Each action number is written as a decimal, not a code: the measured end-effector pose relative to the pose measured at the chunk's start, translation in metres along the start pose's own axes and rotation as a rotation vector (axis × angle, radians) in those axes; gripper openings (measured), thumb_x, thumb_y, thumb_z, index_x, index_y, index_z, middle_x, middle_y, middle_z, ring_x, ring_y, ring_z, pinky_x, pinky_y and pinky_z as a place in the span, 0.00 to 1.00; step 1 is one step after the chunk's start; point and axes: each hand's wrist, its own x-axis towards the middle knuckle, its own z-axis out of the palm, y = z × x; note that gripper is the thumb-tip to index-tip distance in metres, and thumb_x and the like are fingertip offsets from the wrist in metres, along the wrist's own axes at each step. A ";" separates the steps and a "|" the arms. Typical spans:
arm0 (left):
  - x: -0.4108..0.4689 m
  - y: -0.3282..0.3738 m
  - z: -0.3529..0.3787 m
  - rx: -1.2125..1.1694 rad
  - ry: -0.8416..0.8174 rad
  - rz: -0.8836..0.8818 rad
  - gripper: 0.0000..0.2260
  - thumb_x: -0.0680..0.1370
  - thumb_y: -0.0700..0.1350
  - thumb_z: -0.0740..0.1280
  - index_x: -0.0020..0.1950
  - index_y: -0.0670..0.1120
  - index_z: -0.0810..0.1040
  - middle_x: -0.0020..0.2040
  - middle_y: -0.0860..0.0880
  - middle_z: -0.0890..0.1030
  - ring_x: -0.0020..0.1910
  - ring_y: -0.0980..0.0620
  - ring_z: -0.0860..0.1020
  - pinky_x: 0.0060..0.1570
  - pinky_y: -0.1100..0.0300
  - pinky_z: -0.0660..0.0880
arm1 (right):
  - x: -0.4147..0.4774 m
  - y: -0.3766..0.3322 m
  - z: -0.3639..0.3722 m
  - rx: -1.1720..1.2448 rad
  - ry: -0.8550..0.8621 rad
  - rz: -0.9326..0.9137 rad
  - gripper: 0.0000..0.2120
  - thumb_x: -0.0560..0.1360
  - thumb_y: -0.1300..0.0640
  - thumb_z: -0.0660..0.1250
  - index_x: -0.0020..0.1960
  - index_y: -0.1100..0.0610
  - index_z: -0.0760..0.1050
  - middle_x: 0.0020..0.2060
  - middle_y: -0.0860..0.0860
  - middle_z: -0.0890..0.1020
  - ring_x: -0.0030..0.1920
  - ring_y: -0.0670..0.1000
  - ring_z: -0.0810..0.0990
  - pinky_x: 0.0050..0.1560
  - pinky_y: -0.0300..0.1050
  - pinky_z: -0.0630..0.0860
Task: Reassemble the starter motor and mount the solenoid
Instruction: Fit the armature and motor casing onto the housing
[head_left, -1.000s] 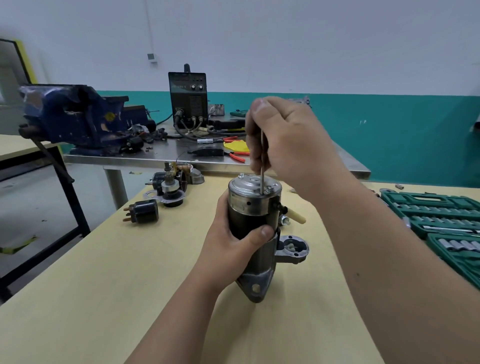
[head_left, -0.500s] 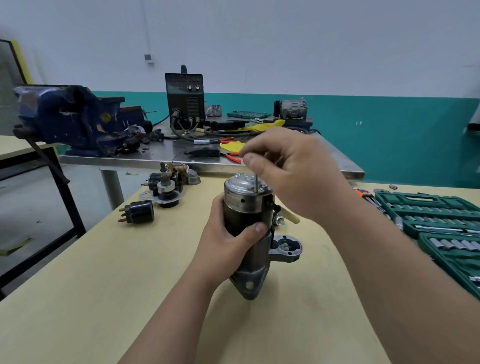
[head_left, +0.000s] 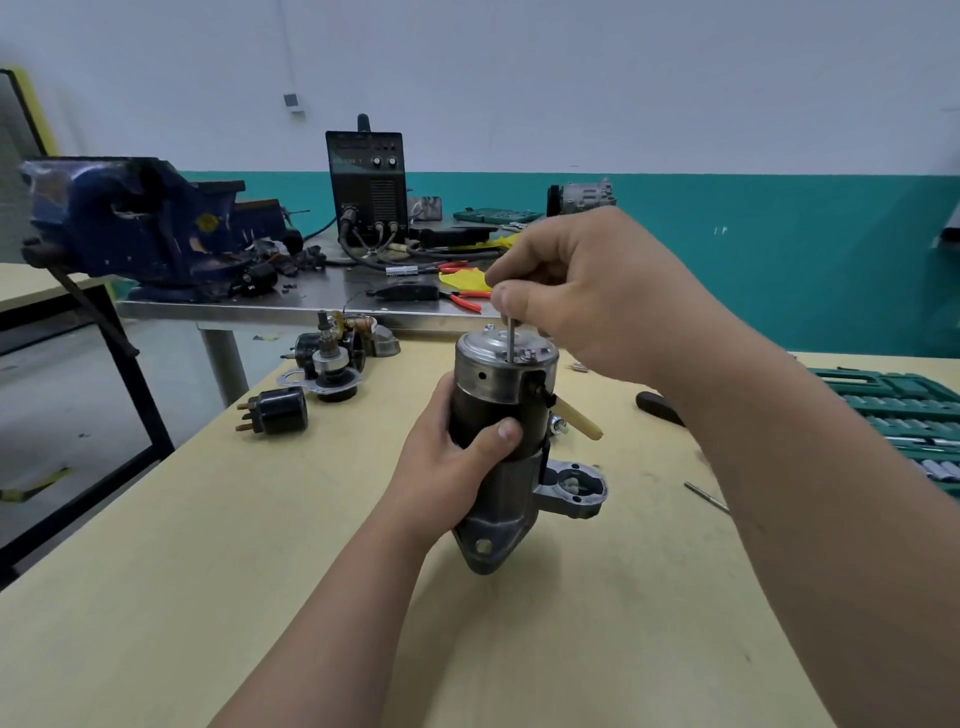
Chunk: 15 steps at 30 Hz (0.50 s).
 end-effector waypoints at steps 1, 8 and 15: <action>0.000 0.000 0.000 -0.002 -0.004 0.009 0.26 0.65 0.66 0.73 0.61 0.63 0.74 0.57 0.54 0.82 0.58 0.52 0.81 0.51 0.56 0.79 | 0.001 0.002 -0.001 0.082 -0.012 0.017 0.05 0.74 0.56 0.70 0.42 0.46 0.80 0.33 0.42 0.83 0.34 0.39 0.79 0.34 0.31 0.75; 0.004 -0.001 0.000 -0.005 -0.075 -0.019 0.26 0.65 0.67 0.72 0.61 0.62 0.76 0.56 0.52 0.83 0.57 0.50 0.81 0.50 0.58 0.79 | -0.001 0.023 -0.005 0.456 -0.091 0.041 0.08 0.75 0.63 0.68 0.47 0.50 0.81 0.37 0.49 0.85 0.36 0.45 0.80 0.40 0.40 0.77; 0.005 -0.006 0.002 -0.006 0.031 -0.006 0.24 0.64 0.59 0.73 0.58 0.60 0.75 0.55 0.54 0.83 0.54 0.54 0.82 0.47 0.61 0.78 | -0.006 0.016 0.028 0.007 0.320 -0.098 0.02 0.73 0.53 0.70 0.44 0.46 0.80 0.30 0.37 0.77 0.34 0.35 0.75 0.35 0.26 0.69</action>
